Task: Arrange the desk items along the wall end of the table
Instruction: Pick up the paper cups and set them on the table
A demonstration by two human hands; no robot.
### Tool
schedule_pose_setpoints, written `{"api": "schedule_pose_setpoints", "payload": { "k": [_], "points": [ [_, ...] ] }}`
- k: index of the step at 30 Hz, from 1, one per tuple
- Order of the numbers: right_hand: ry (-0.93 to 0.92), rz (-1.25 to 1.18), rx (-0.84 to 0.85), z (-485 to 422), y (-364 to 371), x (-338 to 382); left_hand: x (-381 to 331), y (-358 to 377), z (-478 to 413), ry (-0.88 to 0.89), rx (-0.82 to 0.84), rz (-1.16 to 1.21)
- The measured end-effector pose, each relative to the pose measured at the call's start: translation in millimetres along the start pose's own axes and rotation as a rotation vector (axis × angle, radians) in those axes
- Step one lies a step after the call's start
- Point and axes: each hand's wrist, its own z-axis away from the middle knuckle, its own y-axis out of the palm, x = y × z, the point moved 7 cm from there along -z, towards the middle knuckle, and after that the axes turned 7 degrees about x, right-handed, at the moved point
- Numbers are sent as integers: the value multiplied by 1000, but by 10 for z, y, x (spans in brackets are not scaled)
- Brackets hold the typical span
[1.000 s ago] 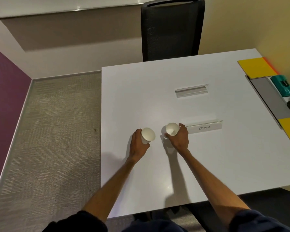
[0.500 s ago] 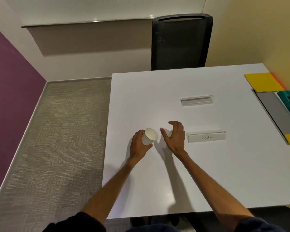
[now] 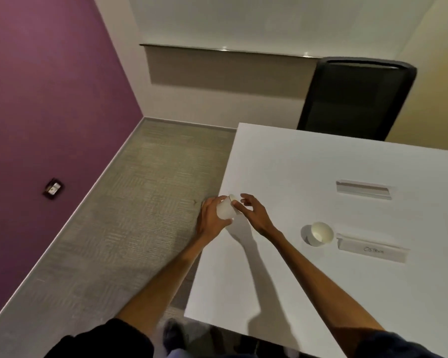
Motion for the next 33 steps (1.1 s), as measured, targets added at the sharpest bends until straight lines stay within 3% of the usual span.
{"api": "schedule_pose_setpoints", "payload": {
  "k": [5, 13, 19, 27, 33],
  "points": [
    [13, 10, 135, -220, 780, 380, 519, -698, 68, 27, -40, -16],
    [8, 44, 216, -478, 2164, 912, 1497, -1818, 223, 47, -13, -23],
    [-10, 43, 277, -691, 3097, 1269, 2153, -2561, 395, -39, -71, -15],
    [-162, 56, 418, -1124, 3799, 1783, 2681, -3179, 251, -116, -162, -60],
    [-127, -41, 434, -1706, 3932, 1775, 2887, -3345, -307, -125, -111, -124]
  ]
}}
